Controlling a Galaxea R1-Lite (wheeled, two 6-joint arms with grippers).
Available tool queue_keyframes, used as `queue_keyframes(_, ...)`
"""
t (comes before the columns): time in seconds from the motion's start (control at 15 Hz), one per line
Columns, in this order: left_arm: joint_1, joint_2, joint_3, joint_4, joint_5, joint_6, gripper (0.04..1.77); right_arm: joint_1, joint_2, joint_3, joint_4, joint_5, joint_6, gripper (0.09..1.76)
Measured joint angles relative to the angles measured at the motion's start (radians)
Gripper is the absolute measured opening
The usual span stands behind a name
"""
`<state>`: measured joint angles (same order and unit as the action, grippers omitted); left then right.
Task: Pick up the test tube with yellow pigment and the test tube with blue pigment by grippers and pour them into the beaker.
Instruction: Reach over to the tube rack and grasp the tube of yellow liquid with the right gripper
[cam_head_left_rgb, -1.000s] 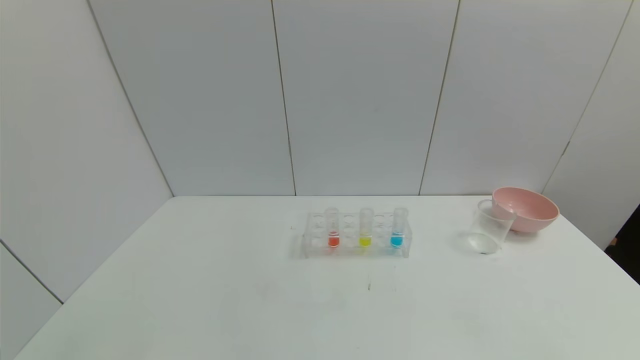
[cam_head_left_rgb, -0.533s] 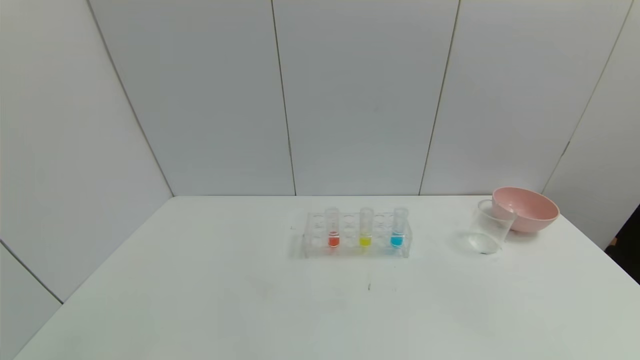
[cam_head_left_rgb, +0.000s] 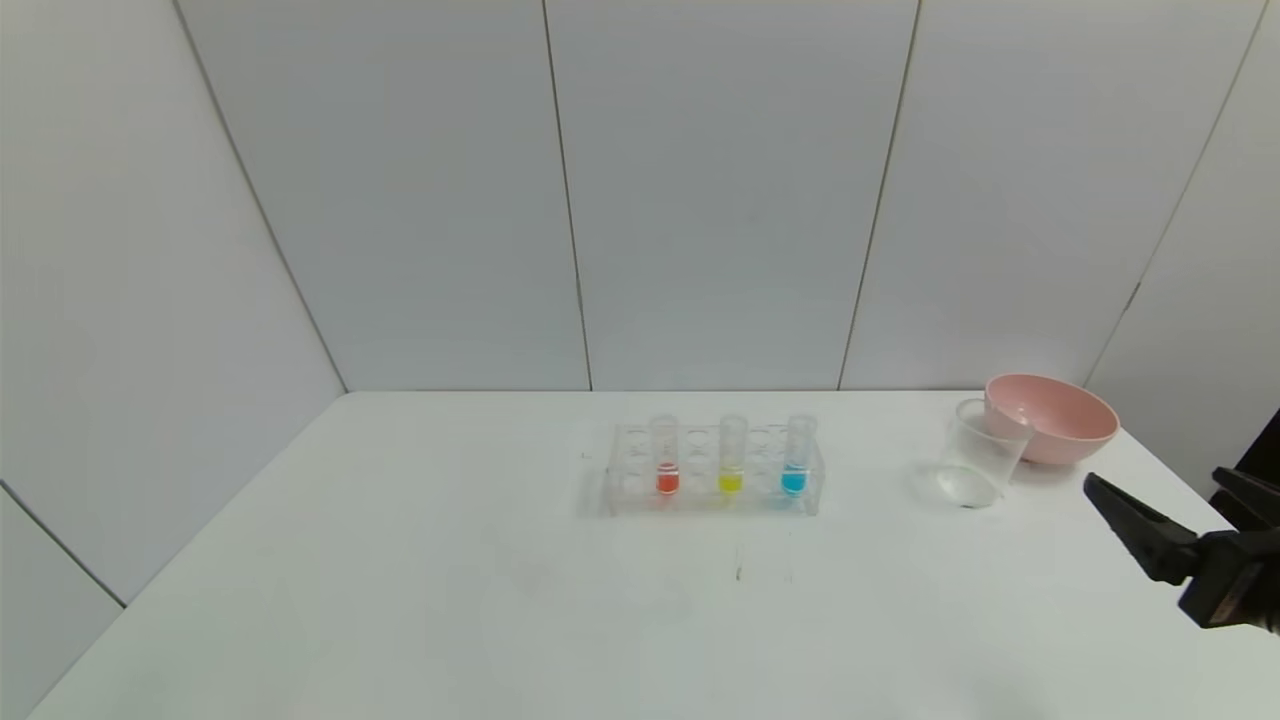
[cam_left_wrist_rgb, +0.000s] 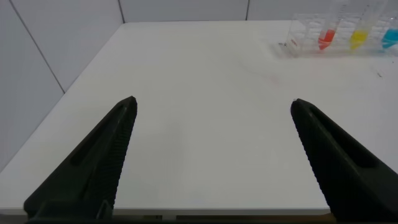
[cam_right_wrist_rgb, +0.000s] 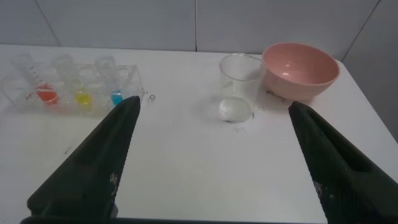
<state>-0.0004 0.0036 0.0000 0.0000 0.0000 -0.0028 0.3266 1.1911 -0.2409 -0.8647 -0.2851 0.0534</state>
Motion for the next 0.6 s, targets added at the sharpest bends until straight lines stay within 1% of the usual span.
queue_keyframes(0.07,0.0,0.0,0.0,0.0,0.0,0.0,1.76,0.063,0.037,-0.012,-0.005,-0.058,0.016,1.71)
queue_keyframes(0.47,0.0,0.0,0.0,0.0,0.0,0.0,1.76,0.513,0.243,-0.106,-0.017,-0.435,0.131,1.71)
queue_keyframes(0.6,0.0,0.0,0.0,0.0,0.0,0.0,1.76,0.604,0.323,-0.17,-0.016,-0.506,0.176,1.71)
